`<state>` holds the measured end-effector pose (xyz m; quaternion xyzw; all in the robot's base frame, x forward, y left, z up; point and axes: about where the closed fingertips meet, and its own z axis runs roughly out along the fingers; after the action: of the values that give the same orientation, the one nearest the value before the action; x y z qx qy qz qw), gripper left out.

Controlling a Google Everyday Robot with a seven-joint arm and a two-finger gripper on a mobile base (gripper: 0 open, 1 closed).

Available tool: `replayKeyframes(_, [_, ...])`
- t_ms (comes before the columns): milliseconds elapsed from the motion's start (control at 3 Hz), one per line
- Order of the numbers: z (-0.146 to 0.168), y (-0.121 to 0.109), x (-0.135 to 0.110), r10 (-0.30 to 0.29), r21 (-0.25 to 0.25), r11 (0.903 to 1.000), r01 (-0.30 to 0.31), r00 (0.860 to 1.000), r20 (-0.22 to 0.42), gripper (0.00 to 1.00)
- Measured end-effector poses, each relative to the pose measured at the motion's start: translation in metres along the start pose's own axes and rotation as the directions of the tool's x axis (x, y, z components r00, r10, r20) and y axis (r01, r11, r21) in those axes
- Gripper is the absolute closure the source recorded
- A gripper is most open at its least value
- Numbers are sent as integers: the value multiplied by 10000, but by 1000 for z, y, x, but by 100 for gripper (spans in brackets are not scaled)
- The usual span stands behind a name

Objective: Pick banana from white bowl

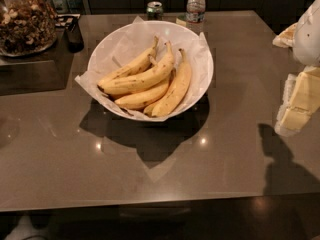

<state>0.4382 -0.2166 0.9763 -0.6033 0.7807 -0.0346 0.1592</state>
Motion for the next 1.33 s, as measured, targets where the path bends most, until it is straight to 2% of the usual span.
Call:
replayKeyframes(667, [-2,-3,-4,-55,-19,10000,55,9998,190,0])
replayKeyframes(1000, [-1,-11,-39,-1146,-158,9931,1159,9911,672,0])
replayKeyframes(1333, [8,-10,-88,-2846,-491,9553,2917,9517,1154,0])
